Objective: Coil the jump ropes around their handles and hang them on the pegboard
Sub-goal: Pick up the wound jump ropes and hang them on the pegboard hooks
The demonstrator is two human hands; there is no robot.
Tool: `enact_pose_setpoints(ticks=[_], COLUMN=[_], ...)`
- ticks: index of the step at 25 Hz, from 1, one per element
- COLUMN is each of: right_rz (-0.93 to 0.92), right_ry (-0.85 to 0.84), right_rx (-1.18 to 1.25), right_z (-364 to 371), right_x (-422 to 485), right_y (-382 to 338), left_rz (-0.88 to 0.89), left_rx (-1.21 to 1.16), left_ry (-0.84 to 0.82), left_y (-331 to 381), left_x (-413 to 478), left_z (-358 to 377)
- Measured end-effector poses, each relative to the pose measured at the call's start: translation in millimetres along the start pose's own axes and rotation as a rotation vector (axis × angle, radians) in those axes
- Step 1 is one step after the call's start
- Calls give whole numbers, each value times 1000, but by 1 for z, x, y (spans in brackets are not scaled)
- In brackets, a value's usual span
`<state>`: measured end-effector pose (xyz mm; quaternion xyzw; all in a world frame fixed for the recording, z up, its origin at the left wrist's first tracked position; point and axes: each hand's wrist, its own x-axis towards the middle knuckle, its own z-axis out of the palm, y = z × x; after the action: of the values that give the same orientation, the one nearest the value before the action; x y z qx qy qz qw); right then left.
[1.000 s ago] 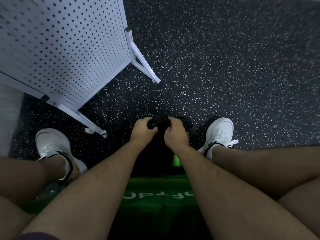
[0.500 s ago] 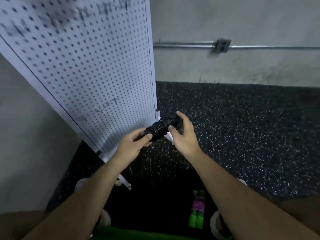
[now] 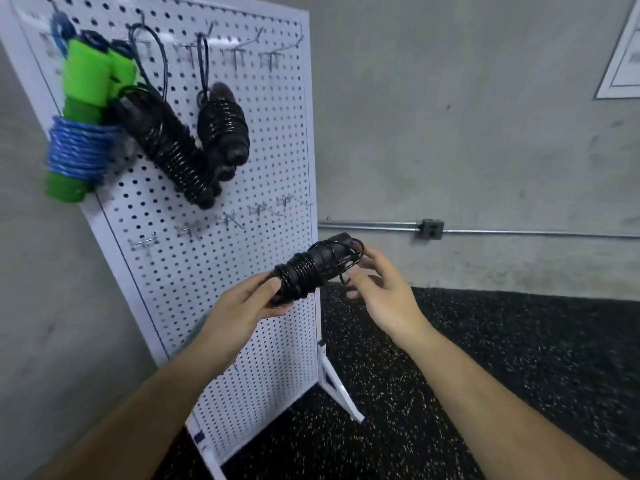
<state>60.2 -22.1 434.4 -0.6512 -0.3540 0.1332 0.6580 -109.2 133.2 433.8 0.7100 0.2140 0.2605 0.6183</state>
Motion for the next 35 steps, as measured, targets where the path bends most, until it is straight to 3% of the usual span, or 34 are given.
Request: enact_pose_setpoints(ticks=[6,9,12,15,23,27,30,35], right_rz=[-31,-92,-155,-202,-255,-295,-279,-313], right_ry=[49,54,136,150,16,-30,-24,-37], right_rx=[29,-51,-161,-206,69,22,155,287], right_z=[14,15,16,14,24,20,18,9], right_x=[10,12,16,12,7,21,39,72], right_y=[-4,-3,-1,-6,-30,-55,-79,-128], left_rz=[134,115,89,95,96,252,401,633], left_rx=[-53,-127,12,104,127,173,199,581], left_ry=[165,176,97,125,116,226,215,273], left_y=[10,17,19,19,31,63,91,132], left_x=[11,12,12,10,-3,-4,2,14], left_z=[20,21,16,16,23,24,27,30])
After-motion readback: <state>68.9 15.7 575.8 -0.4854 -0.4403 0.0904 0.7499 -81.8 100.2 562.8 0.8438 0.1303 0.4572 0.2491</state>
